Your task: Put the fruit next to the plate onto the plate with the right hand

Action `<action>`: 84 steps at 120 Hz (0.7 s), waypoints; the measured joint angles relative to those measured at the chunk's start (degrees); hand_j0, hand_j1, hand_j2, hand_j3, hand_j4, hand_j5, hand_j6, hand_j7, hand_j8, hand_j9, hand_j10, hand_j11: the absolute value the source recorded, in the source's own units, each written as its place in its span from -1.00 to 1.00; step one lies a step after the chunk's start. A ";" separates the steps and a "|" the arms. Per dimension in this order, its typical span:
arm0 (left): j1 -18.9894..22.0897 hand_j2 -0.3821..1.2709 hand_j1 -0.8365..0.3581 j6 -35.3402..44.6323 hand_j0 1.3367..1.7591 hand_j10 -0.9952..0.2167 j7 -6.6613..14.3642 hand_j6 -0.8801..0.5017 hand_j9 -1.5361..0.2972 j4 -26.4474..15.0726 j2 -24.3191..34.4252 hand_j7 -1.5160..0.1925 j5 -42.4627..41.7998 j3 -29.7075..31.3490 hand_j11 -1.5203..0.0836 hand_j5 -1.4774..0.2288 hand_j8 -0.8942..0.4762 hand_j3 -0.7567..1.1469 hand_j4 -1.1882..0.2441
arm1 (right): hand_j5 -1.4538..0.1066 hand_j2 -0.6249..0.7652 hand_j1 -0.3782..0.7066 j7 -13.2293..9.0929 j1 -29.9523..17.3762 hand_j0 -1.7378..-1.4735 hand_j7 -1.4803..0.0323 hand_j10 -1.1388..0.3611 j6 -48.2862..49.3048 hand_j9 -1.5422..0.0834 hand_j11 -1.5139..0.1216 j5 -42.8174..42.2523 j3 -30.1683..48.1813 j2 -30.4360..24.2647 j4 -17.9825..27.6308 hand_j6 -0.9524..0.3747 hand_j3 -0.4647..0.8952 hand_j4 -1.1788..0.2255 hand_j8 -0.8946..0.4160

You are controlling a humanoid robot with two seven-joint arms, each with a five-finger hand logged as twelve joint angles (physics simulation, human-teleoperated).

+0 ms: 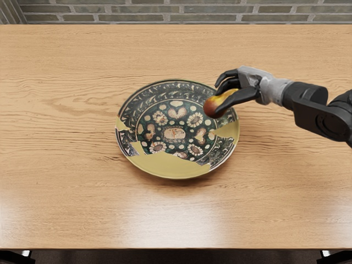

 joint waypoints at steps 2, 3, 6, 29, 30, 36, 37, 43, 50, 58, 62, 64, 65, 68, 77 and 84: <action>0.00 -0.54 0.98 0.00 0.52 0.64 0.00 0.27 0.68 0.00 0.00 0.77 0.00 0.00 0.90 0.73 0.30 -0.20 0.66 | -0.52 0.71 0.36 -0.01 -0.01 -0.39 -0.41 -0.10 0.22 -0.39 -0.40 -0.01 -0.01 0.37 0.00 -0.76 -0.32 -0.42 -0.25; 0.00 -0.54 0.98 0.00 0.52 0.64 0.00 0.27 0.68 0.00 0.00 0.77 0.00 0.00 0.90 0.73 0.30 -0.20 0.66 | -0.52 0.71 0.36 -0.01 -0.02 -0.39 -0.41 -0.10 0.32 -0.39 -0.40 -0.01 -0.02 0.55 0.00 -0.76 -0.32 -0.42 -0.25; 0.00 -0.54 0.98 0.00 0.52 0.64 0.00 0.27 0.68 0.00 0.00 0.77 0.00 0.00 0.90 0.73 0.30 -0.20 0.66 | -0.52 0.70 0.36 -0.01 -0.05 -0.39 -0.41 -0.09 0.58 -0.39 -0.40 0.00 -0.07 1.07 0.00 -0.76 -0.32 -0.42 -0.24; 0.00 -0.54 0.98 0.00 0.52 0.64 0.00 0.27 0.68 0.00 0.00 0.77 0.00 -0.01 0.90 0.73 0.30 -0.20 0.66 | -0.49 0.73 0.37 -0.03 -0.35 -0.40 -0.40 -0.15 1.99 -0.37 -0.39 -0.16 -0.66 4.47 -0.03 -0.75 -0.32 -0.42 -0.32; 0.00 -0.54 0.98 0.00 0.52 0.64 0.00 0.27 0.68 0.00 0.00 0.77 0.00 -0.01 0.90 0.73 0.30 -0.20 0.66 | -0.49 0.73 0.36 -0.03 -0.37 -0.40 -0.40 -0.15 2.04 -0.37 -0.39 -0.16 -0.67 4.57 -0.03 -0.75 -0.32 -0.42 -0.33; 0.00 -0.54 0.98 0.00 0.52 0.64 0.00 0.27 0.68 0.00 0.00 0.77 0.00 0.00 0.90 0.73 0.30 -0.20 0.66 | -0.47 0.74 0.34 -0.03 -0.44 -0.40 -0.39 -0.19 2.24 -0.36 -0.38 -0.21 -0.74 5.15 -0.04 -0.75 -0.32 -0.42 -0.38; 0.00 -0.54 0.98 0.00 0.52 0.64 0.00 0.27 0.68 0.00 0.00 0.77 0.00 -0.01 0.90 0.73 0.30 -0.20 0.66 | -0.47 0.74 0.34 -0.03 -0.46 -0.40 -0.39 -0.19 2.27 -0.36 -0.38 -0.21 -0.75 5.24 -0.05 -0.75 -0.32 -0.42 -0.39; 0.00 -0.54 0.98 0.00 0.52 0.64 0.00 0.27 0.68 0.00 0.00 0.77 0.00 -0.01 0.90 0.73 0.30 -0.20 0.66 | -0.46 0.72 0.31 -0.01 -0.51 -0.40 -0.38 -0.22 2.43 -0.35 -0.38 -0.19 -0.81 5.74 -0.04 -0.74 -0.32 -0.42 -0.41; 0.00 -0.54 0.98 0.00 0.52 0.64 0.00 0.27 0.68 0.00 0.00 0.77 0.00 -0.01 0.90 0.73 0.30 -0.20 0.66 | -0.42 0.69 0.29 0.00 -0.56 -0.39 -0.34 -0.23 2.66 -0.32 -0.35 -0.16 -0.87 6.21 -0.04 -0.71 -0.32 -0.39 -0.43; 0.00 -0.54 0.98 0.00 0.52 0.64 0.00 0.27 0.68 0.00 0.00 0.77 0.00 -0.01 0.90 0.73 0.30 -0.20 0.66 | -0.25 0.50 0.17 0.00 -0.58 -0.40 -0.18 -0.17 2.73 -0.16 -0.20 -0.16 -0.83 6.95 -0.06 -0.56 -0.32 -0.25 -0.37; 0.00 -0.54 0.98 0.00 0.52 0.64 0.00 0.27 0.68 0.00 0.00 0.77 0.00 -0.01 0.90 0.73 0.30 -0.20 0.66 | -0.08 0.41 0.00 0.01 -0.58 -0.40 -0.01 -0.06 2.63 0.00 -0.04 -0.13 -0.68 7.52 -0.09 -0.41 -0.32 -0.11 -0.26; 0.00 -0.54 0.98 0.00 0.52 0.64 0.00 0.27 0.68 0.00 0.00 0.77 0.00 -0.01 0.90 0.73 0.30 -0.20 0.66 | -0.01 0.37 -0.07 0.01 -0.58 -0.40 0.07 -0.02 2.58 0.07 0.03 -0.13 -0.61 7.81 -0.11 -0.34 -0.32 -0.05 -0.21; 0.00 -0.54 0.98 0.00 0.52 0.64 0.00 0.27 0.68 0.00 0.00 0.77 0.00 -0.01 0.90 0.73 0.30 -0.20 0.66 | 0.03 0.35 -0.11 0.01 -0.59 -0.40 0.10 0.00 2.56 0.10 0.06 -0.13 -0.58 7.93 -0.11 -0.31 -0.32 -0.02 -0.19; 0.00 -0.54 0.98 0.00 0.52 0.64 0.00 0.27 0.68 0.00 0.00 0.77 0.00 -0.01 0.90 0.73 0.30 -0.20 0.66 | 0.12 0.30 -0.20 0.01 -0.59 -0.40 0.20 0.06 2.55 0.20 0.15 -0.13 -0.50 8.27 -0.13 -0.23 -0.32 0.06 -0.13; 0.00 -0.54 0.98 0.00 0.52 0.64 0.00 0.27 0.68 0.00 0.00 0.77 0.00 -0.01 0.90 0.73 0.30 -0.20 0.66 | 0.35 0.18 -0.43 0.01 -0.56 -0.40 0.43 0.20 2.76 0.41 0.37 -0.13 -0.31 8.99 -0.12 -0.02 -0.32 0.25 0.02; 0.00 -0.54 0.98 0.00 0.52 0.64 0.00 0.27 0.68 0.00 0.00 0.77 0.00 -0.01 0.90 0.73 0.30 -0.20 0.66 | 0.48 0.11 -0.56 0.02 -0.49 -0.40 0.56 0.28 3.45 0.53 0.49 -0.12 -0.20 9.30 -0.11 0.09 -0.32 0.36 0.11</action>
